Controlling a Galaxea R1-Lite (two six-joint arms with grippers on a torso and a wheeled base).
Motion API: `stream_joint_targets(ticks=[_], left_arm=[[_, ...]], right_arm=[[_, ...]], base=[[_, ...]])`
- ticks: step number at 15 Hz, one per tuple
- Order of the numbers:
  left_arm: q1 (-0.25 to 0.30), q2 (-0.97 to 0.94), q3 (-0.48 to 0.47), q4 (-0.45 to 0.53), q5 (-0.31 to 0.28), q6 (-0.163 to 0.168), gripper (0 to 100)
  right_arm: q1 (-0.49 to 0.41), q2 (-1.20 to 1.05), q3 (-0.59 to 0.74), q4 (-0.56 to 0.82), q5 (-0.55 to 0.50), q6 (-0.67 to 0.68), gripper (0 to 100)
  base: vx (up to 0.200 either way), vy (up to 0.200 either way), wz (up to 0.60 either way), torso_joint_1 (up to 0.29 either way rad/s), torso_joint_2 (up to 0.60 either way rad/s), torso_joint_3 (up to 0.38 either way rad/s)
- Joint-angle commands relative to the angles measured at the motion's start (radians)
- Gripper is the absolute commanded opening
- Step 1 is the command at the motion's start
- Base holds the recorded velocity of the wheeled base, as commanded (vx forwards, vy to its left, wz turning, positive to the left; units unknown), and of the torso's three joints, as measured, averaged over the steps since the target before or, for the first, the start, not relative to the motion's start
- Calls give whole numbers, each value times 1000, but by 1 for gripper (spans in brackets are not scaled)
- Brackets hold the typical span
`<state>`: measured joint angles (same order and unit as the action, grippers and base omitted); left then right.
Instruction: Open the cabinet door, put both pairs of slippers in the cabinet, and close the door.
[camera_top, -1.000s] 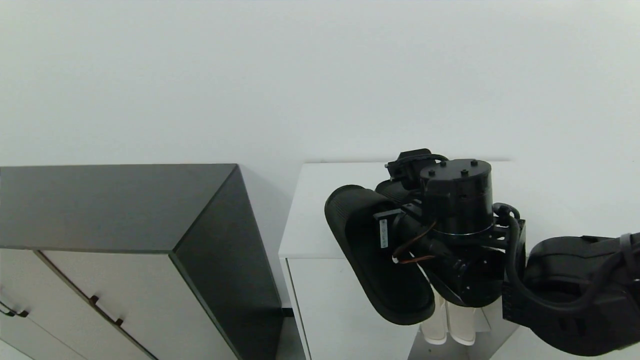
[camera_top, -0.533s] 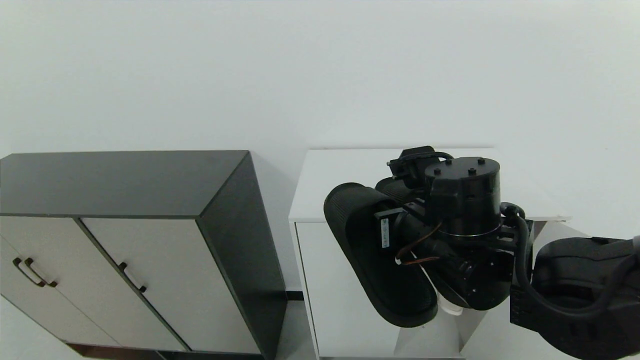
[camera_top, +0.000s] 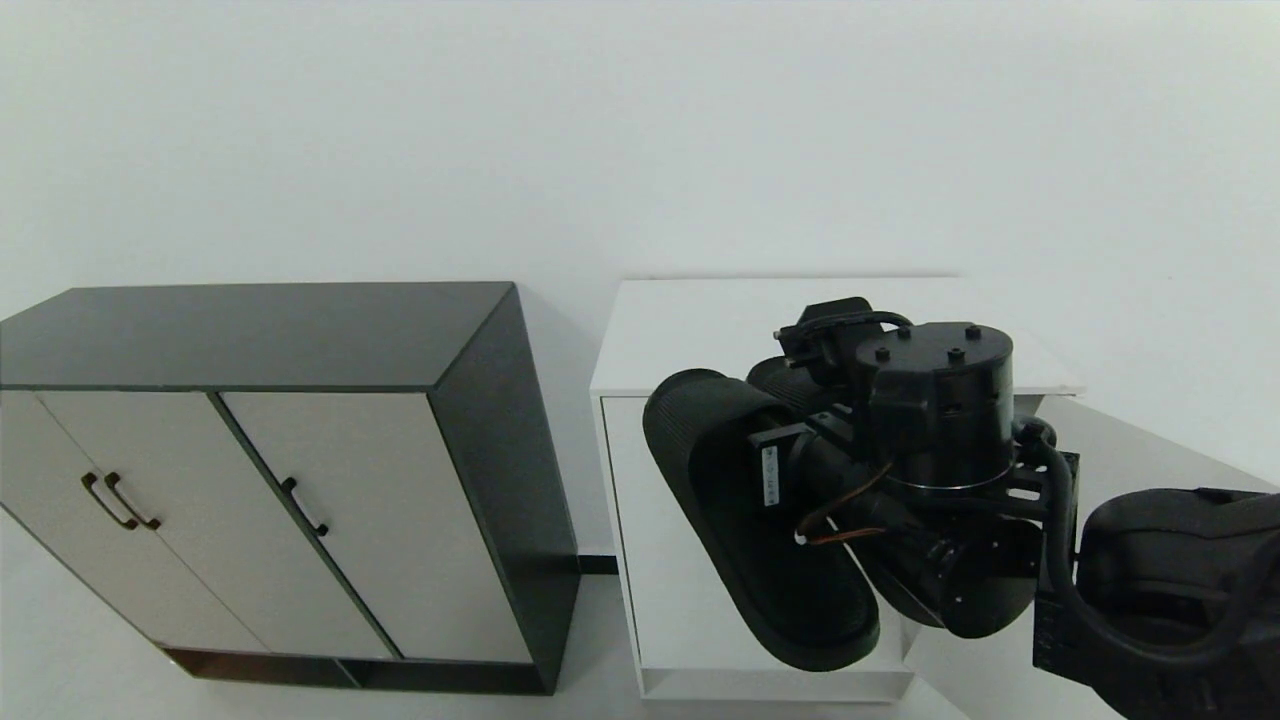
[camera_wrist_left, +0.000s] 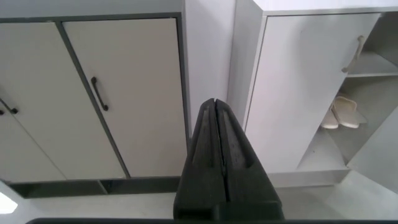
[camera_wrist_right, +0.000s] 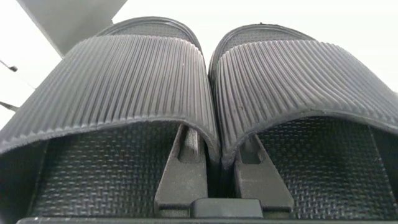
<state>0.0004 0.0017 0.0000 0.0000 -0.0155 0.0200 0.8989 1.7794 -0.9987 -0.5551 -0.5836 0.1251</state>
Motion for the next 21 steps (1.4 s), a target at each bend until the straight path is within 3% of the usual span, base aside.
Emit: stream_joint_targets(ticks=[1, 17, 21], left_arm=[[1, 0, 0, 0, 0, -2, 0], [1, 0, 0, 0, 0, 1, 0], [1, 0, 0, 2, -1, 1, 0]], right_arm=[[-2, 2, 9, 3, 4, -1, 0], [11, 2, 48, -28, 61, -13, 0], [11, 3, 49, -28, 68, -12, 0]], base=[[0, 0, 0, 0, 0, 0], [0, 0, 0, 0, 0, 0], [0, -200, 0, 0, 0, 1]])
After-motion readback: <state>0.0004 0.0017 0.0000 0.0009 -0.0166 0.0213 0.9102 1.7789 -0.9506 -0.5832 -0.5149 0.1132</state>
